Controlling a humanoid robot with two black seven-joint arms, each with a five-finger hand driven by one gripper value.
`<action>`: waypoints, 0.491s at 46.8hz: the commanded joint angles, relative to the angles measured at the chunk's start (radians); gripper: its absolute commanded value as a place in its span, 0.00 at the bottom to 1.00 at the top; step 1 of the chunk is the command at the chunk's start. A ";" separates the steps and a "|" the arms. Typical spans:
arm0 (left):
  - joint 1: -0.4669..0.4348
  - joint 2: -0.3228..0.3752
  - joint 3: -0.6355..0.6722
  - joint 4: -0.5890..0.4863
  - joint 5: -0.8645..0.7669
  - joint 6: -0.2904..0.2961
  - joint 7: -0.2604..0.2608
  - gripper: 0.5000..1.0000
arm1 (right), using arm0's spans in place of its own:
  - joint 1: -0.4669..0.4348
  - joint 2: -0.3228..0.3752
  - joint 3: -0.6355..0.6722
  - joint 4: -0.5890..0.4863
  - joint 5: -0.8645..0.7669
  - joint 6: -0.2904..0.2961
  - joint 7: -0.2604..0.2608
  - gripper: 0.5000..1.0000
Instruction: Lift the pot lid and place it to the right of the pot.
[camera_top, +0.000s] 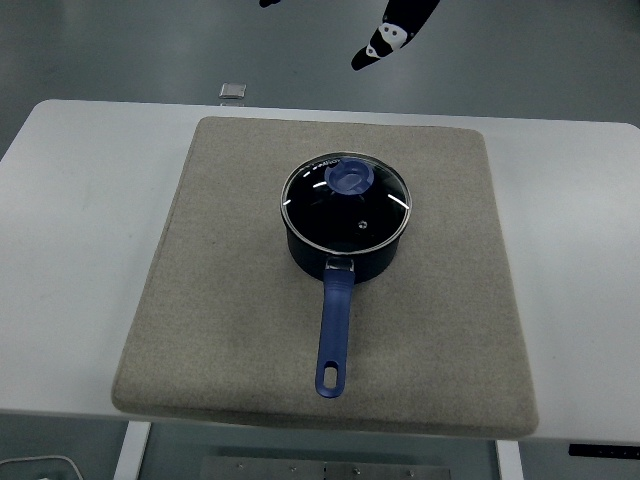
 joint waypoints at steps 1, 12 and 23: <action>0.000 0.000 0.000 0.000 0.000 0.000 0.000 1.00 | -0.027 0.015 -0.005 0.000 -0.024 -0.016 0.000 0.74; 0.000 0.000 0.000 0.000 0.000 0.000 0.000 1.00 | -0.090 0.036 -0.008 0.002 -0.086 -0.063 0.000 0.74; 0.000 0.000 0.000 0.000 0.000 0.000 0.000 1.00 | -0.114 0.044 -0.036 0.011 -0.178 -0.108 0.000 0.74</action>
